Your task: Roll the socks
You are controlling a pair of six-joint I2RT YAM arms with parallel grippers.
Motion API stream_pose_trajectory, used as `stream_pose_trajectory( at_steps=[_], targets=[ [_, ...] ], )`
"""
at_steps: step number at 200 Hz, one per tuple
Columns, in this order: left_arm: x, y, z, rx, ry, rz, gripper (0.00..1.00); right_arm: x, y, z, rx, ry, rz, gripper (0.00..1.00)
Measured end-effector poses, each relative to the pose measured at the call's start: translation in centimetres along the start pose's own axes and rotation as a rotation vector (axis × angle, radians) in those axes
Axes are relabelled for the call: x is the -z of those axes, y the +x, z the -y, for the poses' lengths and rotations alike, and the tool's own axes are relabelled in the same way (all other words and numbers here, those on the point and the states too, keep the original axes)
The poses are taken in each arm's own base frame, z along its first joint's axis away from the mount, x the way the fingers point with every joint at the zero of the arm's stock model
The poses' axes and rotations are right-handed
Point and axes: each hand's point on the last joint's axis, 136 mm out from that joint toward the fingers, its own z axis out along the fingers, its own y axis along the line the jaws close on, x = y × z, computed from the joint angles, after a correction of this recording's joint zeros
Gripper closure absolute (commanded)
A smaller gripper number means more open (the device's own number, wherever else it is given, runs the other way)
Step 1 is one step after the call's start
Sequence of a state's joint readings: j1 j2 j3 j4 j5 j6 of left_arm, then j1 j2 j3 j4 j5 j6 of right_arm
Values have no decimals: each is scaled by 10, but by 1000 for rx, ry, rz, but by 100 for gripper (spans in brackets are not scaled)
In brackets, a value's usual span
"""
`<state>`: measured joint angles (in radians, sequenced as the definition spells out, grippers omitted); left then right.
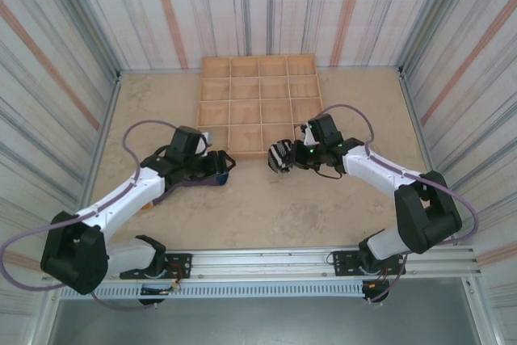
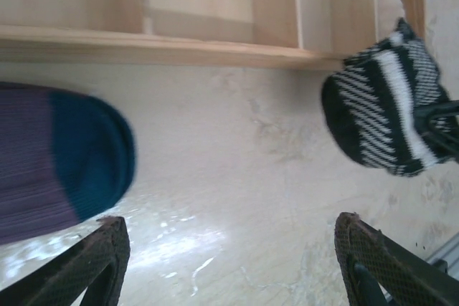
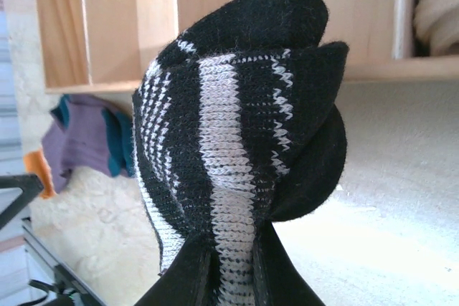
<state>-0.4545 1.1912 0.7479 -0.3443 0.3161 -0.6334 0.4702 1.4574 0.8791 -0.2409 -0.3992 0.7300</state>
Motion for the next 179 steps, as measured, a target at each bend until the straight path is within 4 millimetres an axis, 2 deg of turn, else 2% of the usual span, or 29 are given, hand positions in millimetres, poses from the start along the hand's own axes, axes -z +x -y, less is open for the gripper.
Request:
stream_pose_trajectory(
  at_steps=[29,77,104,147,179],
  targets=[
    [10,4,-22,42,-47,2,24,7,-23,-10,-21,-20,22,100],
    [10,19,-34,49,-82,-44,24,8,-54,-19,-40,1,39,100],
    [9,23,-40,55,-102,-57,25,-8,-63,-10,-53,40,27,100],
    [9,25,-45,61,-124,-67,25,-38,-62,20,-67,145,4,100],
    [9,27,-47,58,-130,-76,25,-56,-68,11,7,172,27,100]
  ],
)
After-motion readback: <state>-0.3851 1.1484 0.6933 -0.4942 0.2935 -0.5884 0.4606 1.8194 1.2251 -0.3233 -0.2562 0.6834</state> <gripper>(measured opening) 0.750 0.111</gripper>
